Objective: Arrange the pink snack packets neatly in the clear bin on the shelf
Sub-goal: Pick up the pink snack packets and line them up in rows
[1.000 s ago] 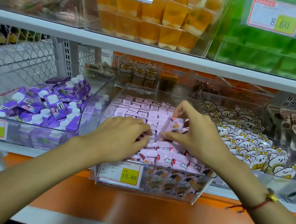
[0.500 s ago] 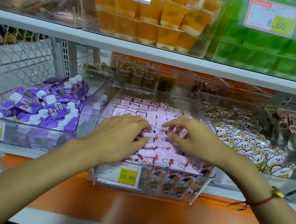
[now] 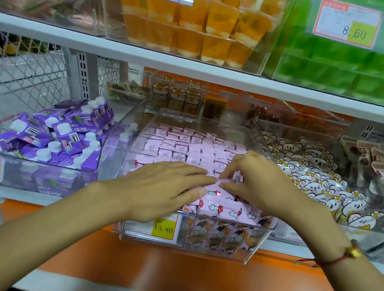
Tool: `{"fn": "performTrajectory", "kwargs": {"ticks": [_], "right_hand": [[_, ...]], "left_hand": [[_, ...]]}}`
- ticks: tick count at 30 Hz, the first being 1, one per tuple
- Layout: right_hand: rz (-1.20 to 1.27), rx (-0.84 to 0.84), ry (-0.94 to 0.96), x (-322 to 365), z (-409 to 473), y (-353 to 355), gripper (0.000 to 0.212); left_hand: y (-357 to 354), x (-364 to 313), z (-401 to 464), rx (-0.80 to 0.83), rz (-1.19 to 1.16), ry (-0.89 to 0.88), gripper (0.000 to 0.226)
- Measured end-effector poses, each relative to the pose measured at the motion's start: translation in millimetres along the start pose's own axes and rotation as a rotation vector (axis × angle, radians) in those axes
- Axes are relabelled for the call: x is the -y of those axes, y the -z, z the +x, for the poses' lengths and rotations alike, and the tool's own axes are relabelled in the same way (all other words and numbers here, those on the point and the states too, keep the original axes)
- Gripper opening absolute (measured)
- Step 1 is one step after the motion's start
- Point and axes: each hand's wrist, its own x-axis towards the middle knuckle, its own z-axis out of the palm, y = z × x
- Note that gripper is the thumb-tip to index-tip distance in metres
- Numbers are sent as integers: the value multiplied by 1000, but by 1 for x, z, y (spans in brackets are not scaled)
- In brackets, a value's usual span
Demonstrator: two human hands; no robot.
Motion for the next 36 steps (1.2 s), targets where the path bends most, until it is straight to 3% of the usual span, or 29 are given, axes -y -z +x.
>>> {"fn": "performTrajectory", "kwargs": {"ticks": [7,10,15,20,23,26,28,30,33,36], "right_hand": [[172,17,55,-1,-4,-3,7],[201,-56,66,-1,-3,-7,9],[415,-286,-8,2,-1,-5,8],[548,-701,-99,6,0,12,9],[748,-805,-196,5,-2,18,9],[1011,-735,-332,5,-4,20,10],[1163,-642,-429,6,-2,19,12],[1305,-563,-499,8,0,17,13],[1451,-464,-537,10,1,17,15],[1418,-368,-529,8,1,18,22]], "left_hand": [[0,0,3,23,1,-6,42],[3,1,6,53,-3,1,41],[4,1,6,74,-19,16,40],[4,-2,4,54,-26,2,41],[4,-6,1,-128,-193,85,29],[9,-10,2,-481,-427,189,36],[12,-11,3,-579,-502,126,60],[16,-14,3,-609,-477,52,68],[18,-13,1,-665,-407,14,46],[22,-10,2,-650,-673,93,31]]}}
